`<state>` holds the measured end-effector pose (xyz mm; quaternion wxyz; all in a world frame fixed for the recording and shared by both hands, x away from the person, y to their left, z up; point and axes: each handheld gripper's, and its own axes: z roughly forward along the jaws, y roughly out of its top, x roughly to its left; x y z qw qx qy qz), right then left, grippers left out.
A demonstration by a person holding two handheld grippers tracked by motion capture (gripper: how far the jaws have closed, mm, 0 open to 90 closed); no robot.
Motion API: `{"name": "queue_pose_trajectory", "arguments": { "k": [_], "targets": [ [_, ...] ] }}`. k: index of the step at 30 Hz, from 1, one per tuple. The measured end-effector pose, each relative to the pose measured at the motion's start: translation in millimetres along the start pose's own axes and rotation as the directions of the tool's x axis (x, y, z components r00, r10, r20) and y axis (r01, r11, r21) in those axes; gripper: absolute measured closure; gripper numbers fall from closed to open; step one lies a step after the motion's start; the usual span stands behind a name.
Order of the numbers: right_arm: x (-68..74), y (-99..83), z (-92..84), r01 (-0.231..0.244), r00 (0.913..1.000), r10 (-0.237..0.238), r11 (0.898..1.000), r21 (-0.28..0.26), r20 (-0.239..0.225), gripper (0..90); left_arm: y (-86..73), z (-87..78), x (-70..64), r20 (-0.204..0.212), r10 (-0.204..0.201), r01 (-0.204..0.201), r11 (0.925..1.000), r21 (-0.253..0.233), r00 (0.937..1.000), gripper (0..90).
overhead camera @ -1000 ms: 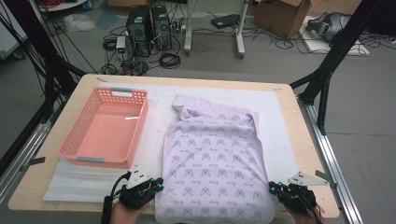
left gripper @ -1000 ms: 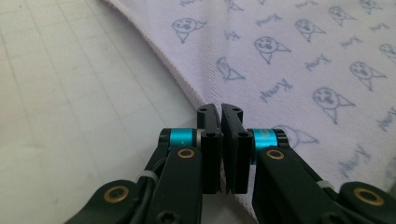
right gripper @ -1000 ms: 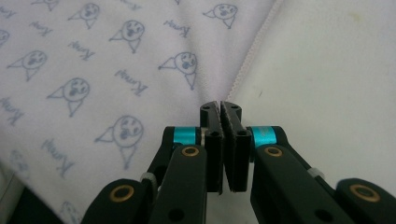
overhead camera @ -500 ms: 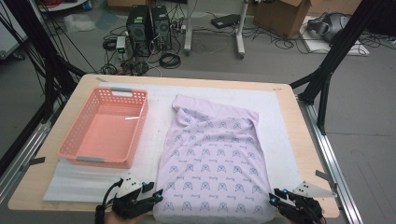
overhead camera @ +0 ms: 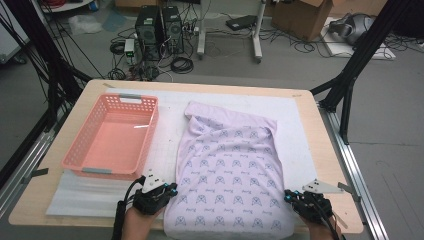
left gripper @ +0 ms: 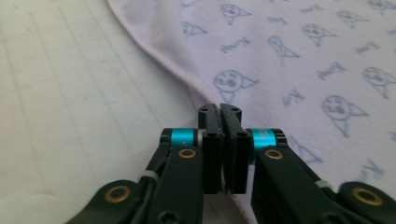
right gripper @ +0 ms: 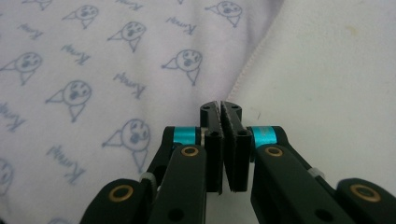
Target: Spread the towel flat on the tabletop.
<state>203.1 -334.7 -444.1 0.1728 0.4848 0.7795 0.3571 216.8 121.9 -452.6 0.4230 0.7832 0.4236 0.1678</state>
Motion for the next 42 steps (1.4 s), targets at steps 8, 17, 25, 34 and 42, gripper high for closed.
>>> {"name": "queue_pose_trajectory", "arguments": {
  "k": [8,17,25,34,42],
  "targets": [
    [2.7,-17.5,-25.4,0.018,0.9986,-0.018,1.0,0.0,-0.05,88.3,-17.2,-24.4,-5.8,0.057,-0.016,0.016,0.9999,-0.001,0.9983,87.6],
    [6.0,-35.6,-40.9,0.04,0.9973,-0.037,0.999,0.032,-0.064,87.9,-26.3,-35.5,-13.2,0.094,0.002,-0.002,1.0,0.008,0.9955,86.3],
    [3.5,-16.5,-32.5,0.007,1.0,-0.007,0.999,-0.047,-0.003,67.7,-8.2,-21.8,0.7,0.084,-0.069,0.073,0.9963,-0.045,0.9941,54.5],
    [0.4,0.7,-0.7,0.0,0.9989,-0.001,1.0,0.011,0.048,85.9,3.7,7.1,-3.1,0.061,-0.018,0.018,0.9998,0.005,0.998,65.7],
    [-0.9,-9.8,-16.6,-0.006,1.0,0.006,1.0,0.011,-0.005,87.3,-4.8,-9.7,-7.7,0.075,-0.018,0.017,0.9997,0.02,0.997,85.2]
  ]
}}
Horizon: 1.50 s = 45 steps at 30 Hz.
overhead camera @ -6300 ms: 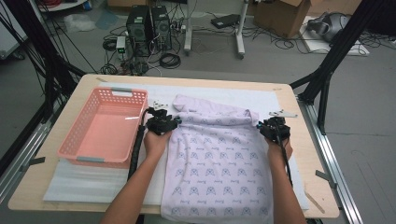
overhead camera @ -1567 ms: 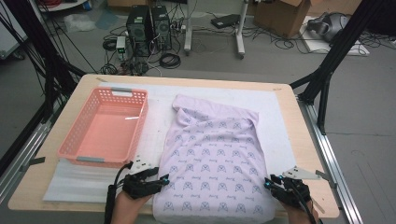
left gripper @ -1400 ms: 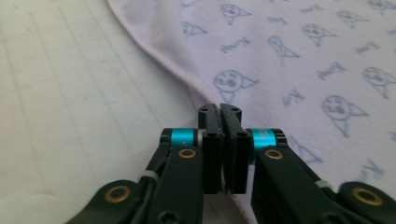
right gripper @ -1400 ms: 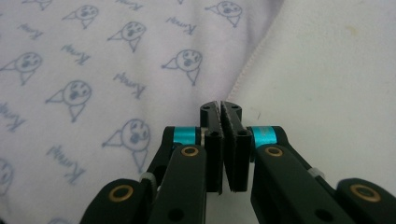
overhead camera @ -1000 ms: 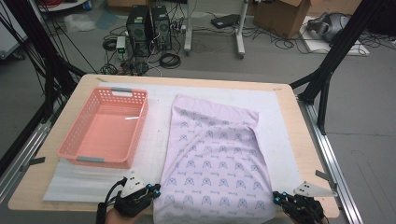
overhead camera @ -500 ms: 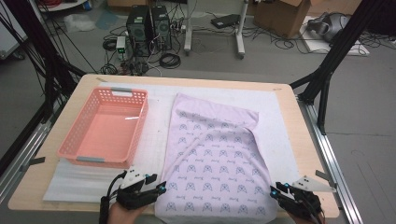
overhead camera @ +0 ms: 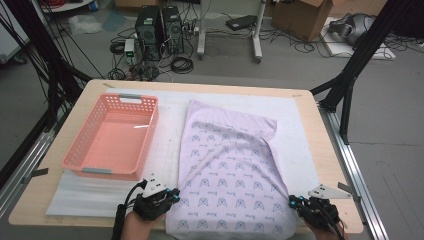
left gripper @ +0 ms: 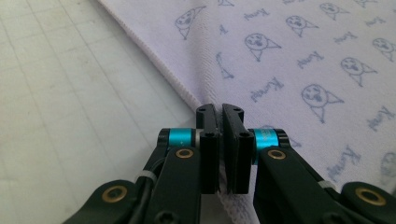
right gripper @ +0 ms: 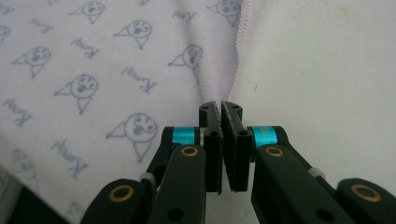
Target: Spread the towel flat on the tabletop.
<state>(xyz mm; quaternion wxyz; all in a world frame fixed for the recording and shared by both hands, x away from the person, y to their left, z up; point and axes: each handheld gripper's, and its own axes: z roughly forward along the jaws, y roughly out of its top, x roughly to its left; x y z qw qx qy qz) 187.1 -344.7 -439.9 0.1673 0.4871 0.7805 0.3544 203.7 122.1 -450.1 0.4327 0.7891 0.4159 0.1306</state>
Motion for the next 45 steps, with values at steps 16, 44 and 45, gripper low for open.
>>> {"name": "queue_pose_trajectory", "arguments": {
  "k": [16,44,45],
  "targets": [
    [6.2,-9.2,-20.2,-0.028,0.9986,0.027,0.999,-0.029,-0.046,65.0,-9.8,-11.5,-5.6,0.036,-0.021,0.022,0.9995,-0.023,0.9991,58.9],
    [-13.3,-2.8,-7.6,-0.078,0.9961,0.081,0.994,-0.071,0.036,68.0,7.1,16.7,8.0,-0.002,-0.022,0.022,0.999,-0.04,0.9998,56.8],
    [-13.3,-2.5,-7.4,-0.075,0.9963,0.078,0.994,-0.074,0.035,67.6,6.8,16.3,5.7,-0.027,0.0,-0.001,0.9994,-0.035,0.9996,62.4]
  ]
}}
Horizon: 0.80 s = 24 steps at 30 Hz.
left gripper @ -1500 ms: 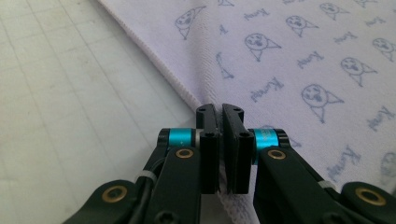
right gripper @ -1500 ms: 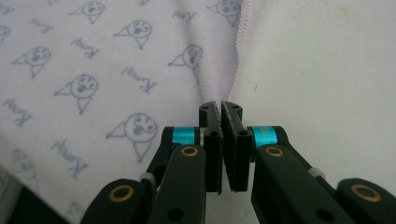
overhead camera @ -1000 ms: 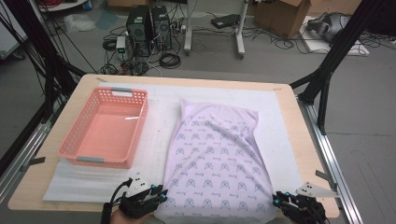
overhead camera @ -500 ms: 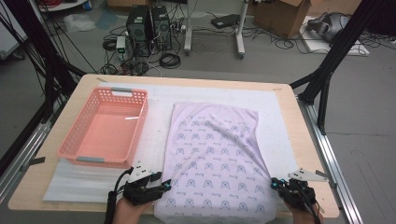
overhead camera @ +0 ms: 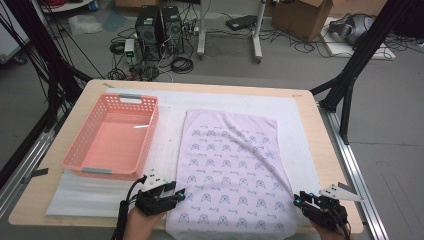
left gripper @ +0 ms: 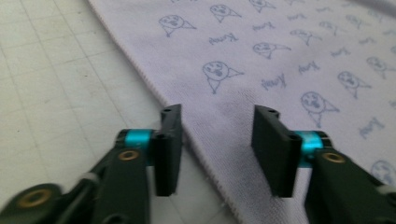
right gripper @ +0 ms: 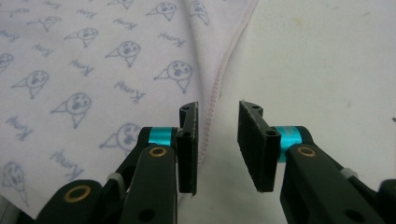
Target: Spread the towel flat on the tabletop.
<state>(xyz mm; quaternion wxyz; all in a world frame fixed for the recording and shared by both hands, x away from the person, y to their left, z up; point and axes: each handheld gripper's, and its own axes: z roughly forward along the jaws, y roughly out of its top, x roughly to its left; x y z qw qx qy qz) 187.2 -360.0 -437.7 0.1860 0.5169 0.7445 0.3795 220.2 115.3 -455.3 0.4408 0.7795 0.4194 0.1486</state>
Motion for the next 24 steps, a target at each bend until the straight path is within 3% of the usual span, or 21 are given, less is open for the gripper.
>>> {"name": "queue_pose_trajectory", "arguments": {
  "k": [2,4,6,14,15,20,24],
  "targets": [
    [0.9,0.4,0.9,0.002,1.0,-0.002,1.0,-0.006,0.0,67.5,-0.8,-1.6,0.9,-0.021,-0.008,0.008,1.0,0.002,0.9997,79.4],
    [2.2,0.8,0.6,0.008,1.0,-0.008,1.0,0.002,0.002,67.7,-2.3,-4.5,1.4,-0.028,-0.009,0.01,1.0,0.002,0.9996,86.7],
    [2.8,0.7,0.9,0.012,0.9999,-0.012,1.0,0.002,0.0,67.7,-4.6,-9.1,0.8,-0.042,0.004,-0.004,1.0,0.007,0.9991,87.4],
    [1.6,1.6,2.7,0.003,0.9999,-0.003,1.0,-0.006,0.011,66.5,-16.2,-25.9,-0.9,-0.017,-0.041,0.041,0.9991,0.009,0.999,87.2],
    [1.8,2.0,3.3,0.001,0.9999,-0.001,1.0,-0.005,0.013,66.5,-16.7,-27.0,-1.2,-0.012,-0.04,0.041,0.9991,0.011,0.9991,86.0],
    [-1.3,7.0,9.6,-0.025,0.999,0.025,0.999,-0.022,0.036,66.8,-14.1,-25.3,-0.5,0.048,-0.043,0.044,0.9988,-0.02,0.9979,59.8],
    [-3.1,10.0,12.2,-0.043,0.9985,0.044,0.998,-0.042,0.032,67.1,-8.0,-20.7,3.3,0.067,-0.053,0.057,0.9966,-0.06,0.9964,52.0]
  ]
}}
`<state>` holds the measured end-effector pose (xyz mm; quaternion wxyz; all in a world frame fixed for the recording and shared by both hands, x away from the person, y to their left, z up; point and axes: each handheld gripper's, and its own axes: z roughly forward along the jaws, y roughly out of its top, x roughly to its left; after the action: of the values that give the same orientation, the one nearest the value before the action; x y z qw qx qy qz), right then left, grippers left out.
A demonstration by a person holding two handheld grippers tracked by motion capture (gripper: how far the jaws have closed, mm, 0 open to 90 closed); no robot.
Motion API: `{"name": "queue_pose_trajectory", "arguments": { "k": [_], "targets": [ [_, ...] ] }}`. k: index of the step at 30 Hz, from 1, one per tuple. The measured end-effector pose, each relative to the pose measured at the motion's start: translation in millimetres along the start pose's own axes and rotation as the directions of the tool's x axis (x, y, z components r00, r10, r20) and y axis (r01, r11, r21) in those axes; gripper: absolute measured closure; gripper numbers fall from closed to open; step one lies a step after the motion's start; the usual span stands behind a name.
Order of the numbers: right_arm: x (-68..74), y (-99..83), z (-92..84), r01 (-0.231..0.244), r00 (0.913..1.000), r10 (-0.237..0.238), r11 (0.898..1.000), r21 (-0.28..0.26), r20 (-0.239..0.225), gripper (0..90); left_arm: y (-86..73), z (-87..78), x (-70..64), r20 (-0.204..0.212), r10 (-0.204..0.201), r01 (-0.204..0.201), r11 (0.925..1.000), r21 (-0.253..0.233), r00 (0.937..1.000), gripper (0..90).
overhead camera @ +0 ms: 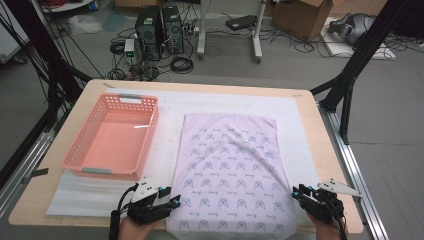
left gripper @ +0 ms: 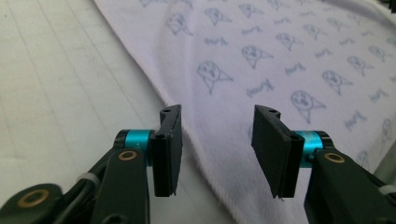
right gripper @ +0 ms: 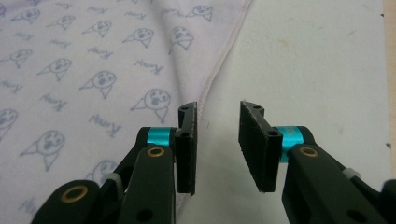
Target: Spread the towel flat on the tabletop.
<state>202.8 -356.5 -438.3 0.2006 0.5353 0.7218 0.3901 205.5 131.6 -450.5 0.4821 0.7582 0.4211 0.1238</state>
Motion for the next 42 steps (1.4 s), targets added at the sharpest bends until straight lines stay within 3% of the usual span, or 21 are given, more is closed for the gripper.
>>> {"name": "queue_pose_trajectory", "arguments": {
  "k": [13,19,25,26,28,30,32,33,34,35,38,40,42],
  "targets": [
    [-14.1,18.3,13.0,-0.013,0.9999,0.013,1.0,-0.026,0.005,68.8,18.0,10.9,21.5,0.013,-0.012,0.012,0.9989,-0.044,0.9998,45.3],
    [-18.2,36.3,43.4,0.001,1.0,-0.001,1.0,0.014,0.0,70.7,27.7,18.4,29.7,0.021,-0.002,0.003,0.999,-0.045,0.9998,44.1],
    [-19.2,60.8,81.7,-0.007,0.9999,0.008,1.0,0.03,-0.014,68.4,36.2,30.0,40.9,0.028,-0.022,0.023,0.999,-0.037,0.9994,43.3],
    [-19.1,63.4,87.5,-0.009,0.9999,0.009,0.999,0.041,-0.014,70.4,37.1,32.0,42.5,0.026,-0.028,0.029,0.9989,-0.036,0.9993,43.2],
    [-18.0,66.0,95.9,0.021,0.9997,-0.02,0.998,0.067,-0.016,82.9,38.9,36.2,45.4,0.026,-0.04,0.041,0.9985,-0.036,0.9989,43.2],
    [-18.8,68.9,96.8,0.056,0.9983,-0.055,0.996,0.074,-0.016,86.8,41.3,39.9,47.2,0.028,-0.039,0.04,0.9988,-0.028,0.9989,43.2],
    [-21.6,70.9,93.3,0.102,0.9896,-0.11,0.99,0.093,0.092,87.3,43.6,44.5,48.6,0.025,-0.042,0.043,0.9989,-0.02,0.9988,43.3],
    [-28.6,70.7,91.5,0.083,0.99,-0.092,0.993,0.087,0.107,87.3,44.6,47.0,48.8,0.025,-0.048,0.049,0.9987,-0.017,0.9985,43.3],
    [-36.2,69.4,90.9,0.024,0.9966,-0.03,0.997,0.075,0.077,87.1,45.7,49.7,49.6,0.023,-0.048,0.048,0.9988,-0.01,0.9986,43.3],
    [-40.2,68.4,90.8,-0.007,0.9988,0.003,0.998,0.07,0.05,86.0,46.9,52.6,50.1,0.021,-0.055,0.055,0.9985,-0.007,0.9983,43.3],
    [-39.2,68.2,89.6,0.025,0.9993,-0.027,0.998,0.063,0.027,68.7,52.8,61.7,51.9,0.002,-0.066,0.066,0.9978,0.006,0.9978,43.3],
    [-38.8,67.0,84.8,0.027,0.9994,-0.028,0.999,0.038,0.02,66.3,57.4,66.8,53.3,-0.022,-0.067,0.066,0.9977,-0.012,0.9975,43.7],
    [-39.5,65.2,79.8,0.018,0.9997,-0.018,1.0,0.017,0.017,65.6,64.6,72.1,56.4,-0.036,-0.067,0.067,0.9978,0.001,0.9971,45.6]
  ]
}}
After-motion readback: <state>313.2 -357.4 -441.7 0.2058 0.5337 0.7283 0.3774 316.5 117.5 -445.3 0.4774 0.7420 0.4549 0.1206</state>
